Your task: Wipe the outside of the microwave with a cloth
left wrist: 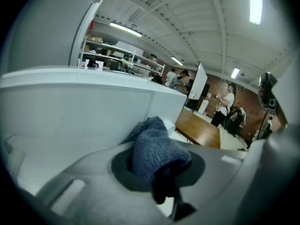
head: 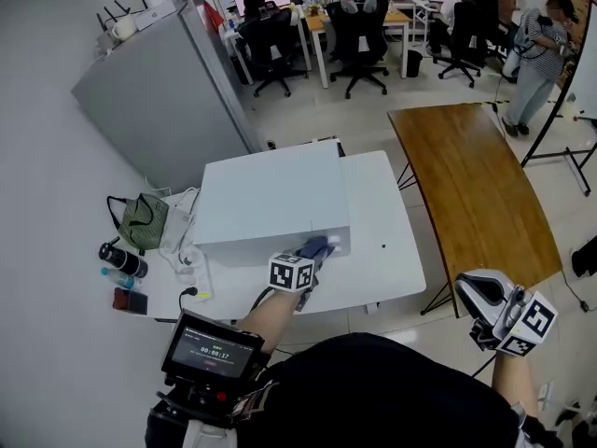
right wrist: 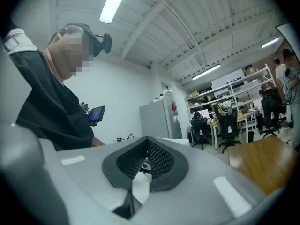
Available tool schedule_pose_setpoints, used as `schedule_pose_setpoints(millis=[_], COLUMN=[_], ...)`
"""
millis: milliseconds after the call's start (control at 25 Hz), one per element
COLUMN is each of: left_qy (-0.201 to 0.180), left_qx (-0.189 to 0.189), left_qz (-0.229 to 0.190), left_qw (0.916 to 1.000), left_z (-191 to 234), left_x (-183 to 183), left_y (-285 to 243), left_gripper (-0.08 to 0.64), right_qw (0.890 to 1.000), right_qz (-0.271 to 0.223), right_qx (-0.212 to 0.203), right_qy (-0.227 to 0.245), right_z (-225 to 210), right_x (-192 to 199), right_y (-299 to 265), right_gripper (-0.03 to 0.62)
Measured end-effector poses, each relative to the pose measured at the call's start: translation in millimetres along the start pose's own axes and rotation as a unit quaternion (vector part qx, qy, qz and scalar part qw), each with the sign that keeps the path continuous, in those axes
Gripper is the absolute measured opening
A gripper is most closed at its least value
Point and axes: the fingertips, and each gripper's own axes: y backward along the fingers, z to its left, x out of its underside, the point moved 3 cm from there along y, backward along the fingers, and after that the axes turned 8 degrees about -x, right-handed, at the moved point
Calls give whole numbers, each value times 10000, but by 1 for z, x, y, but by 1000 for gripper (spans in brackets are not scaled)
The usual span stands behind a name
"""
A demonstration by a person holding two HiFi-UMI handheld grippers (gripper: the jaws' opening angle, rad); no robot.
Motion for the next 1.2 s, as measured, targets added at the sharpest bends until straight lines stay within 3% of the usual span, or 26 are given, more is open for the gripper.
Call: schedule_pose_setpoints(millis=[240,440,560,760,920,1040,1200], left_qy=[39,244,392,784,1043,1151,1110], left_qx=[47,243,41,-654,-825,-784,-644], left_qz=[10,-75,-200,-356,-323,-276,-212], left_qw=[10000,9994,9990,9941,9906,9899,9915], left_z=[-3,8,56,182,257,281,274], left_x=[-2,6,17,53,91,108,100], left_y=[-5,12,49,135,170,169,148], left_gripper=[58,58,58,58,58,58,58], right_qw=[9996,10000,9998,9978,9951,9932,9940], right_qz=[-91,-36,16,206,347,587,696], right_qx=[233,50,-99,-551,-846,-908,-722], right_qy=[-85,37,148,305,372,431,445], right_z=[-10,10,34,91,137,158,159], right_x=[1,-4,-14,-15,-7,1,-9], right_y=[30,1,-38,-131,-201,-227,-222], right_gripper=[5,5,5,5,5,5,5])
